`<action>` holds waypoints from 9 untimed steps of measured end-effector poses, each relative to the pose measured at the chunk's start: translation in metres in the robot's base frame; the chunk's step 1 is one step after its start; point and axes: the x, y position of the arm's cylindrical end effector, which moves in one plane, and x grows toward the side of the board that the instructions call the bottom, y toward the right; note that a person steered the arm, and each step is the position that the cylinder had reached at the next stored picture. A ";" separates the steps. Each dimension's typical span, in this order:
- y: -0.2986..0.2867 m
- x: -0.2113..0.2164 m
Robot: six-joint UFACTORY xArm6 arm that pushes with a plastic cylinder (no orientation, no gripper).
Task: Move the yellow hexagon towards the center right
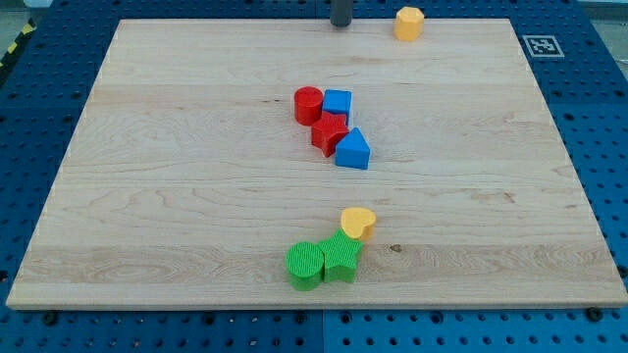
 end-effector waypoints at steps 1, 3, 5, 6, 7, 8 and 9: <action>0.023 0.001; 0.102 0.000; 0.116 0.001; 0.121 0.022; 0.136 0.052; 0.160 0.068; 0.182 0.069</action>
